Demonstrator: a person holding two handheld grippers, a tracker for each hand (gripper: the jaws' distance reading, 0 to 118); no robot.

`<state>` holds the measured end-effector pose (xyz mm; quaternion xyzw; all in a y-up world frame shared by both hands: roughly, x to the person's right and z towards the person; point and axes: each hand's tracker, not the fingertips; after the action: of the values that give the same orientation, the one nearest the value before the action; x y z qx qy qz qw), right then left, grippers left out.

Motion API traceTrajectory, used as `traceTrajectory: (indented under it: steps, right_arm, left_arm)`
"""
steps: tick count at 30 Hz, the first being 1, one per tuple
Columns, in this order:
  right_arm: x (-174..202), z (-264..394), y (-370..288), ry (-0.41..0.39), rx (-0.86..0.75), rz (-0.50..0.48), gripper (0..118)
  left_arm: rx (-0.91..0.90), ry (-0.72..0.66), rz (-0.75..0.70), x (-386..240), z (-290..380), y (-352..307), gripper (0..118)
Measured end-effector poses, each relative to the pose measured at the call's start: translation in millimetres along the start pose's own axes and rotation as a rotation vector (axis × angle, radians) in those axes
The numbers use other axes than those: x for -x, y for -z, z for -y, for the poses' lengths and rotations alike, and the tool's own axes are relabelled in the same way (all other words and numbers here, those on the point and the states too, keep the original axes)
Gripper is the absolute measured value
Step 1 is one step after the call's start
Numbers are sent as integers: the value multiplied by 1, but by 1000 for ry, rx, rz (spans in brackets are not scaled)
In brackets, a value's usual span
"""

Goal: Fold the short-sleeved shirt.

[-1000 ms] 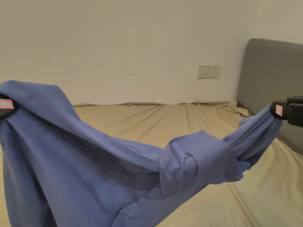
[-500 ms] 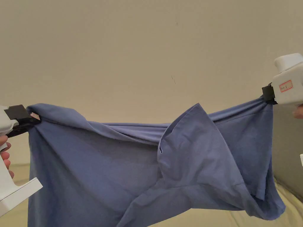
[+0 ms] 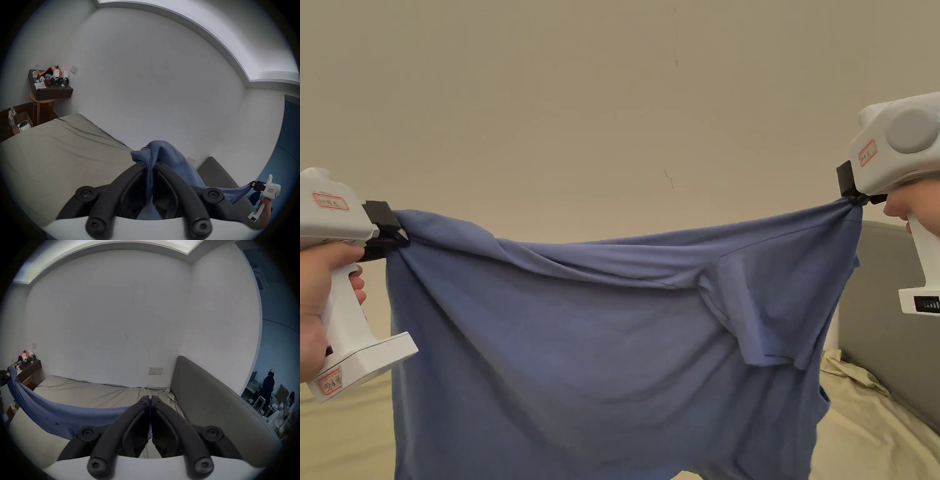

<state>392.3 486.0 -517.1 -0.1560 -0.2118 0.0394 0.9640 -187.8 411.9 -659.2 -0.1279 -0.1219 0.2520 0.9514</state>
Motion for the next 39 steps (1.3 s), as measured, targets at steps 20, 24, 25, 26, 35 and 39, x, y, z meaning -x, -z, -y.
traceTrajectory:
  steps: [20,24,25,26,35,39]
  right_arm:
    - [7,268,-11,-8,314,-383,4]
    - [1,349,-57,10,339,-427,4]
    - [-1,366,-69,8,349,-418,4]
    - [-6,378,-81,9,368,-423,4]
    - [-43,433,-185,101,511,-468,4]
    - [-56,456,-224,166,560,-458,4]
  left_arm:
    - [393,-62,47,118,209,-32,2]
    - [517,-121,65,154,256,-74,2]
    - [525,-71,67,159,264,-89,2]
    - [542,-35,76,163,270,-102,2]
    - [669,-87,113,231,320,-225,2]
    - [731,-86,77,253,339,-258,2]
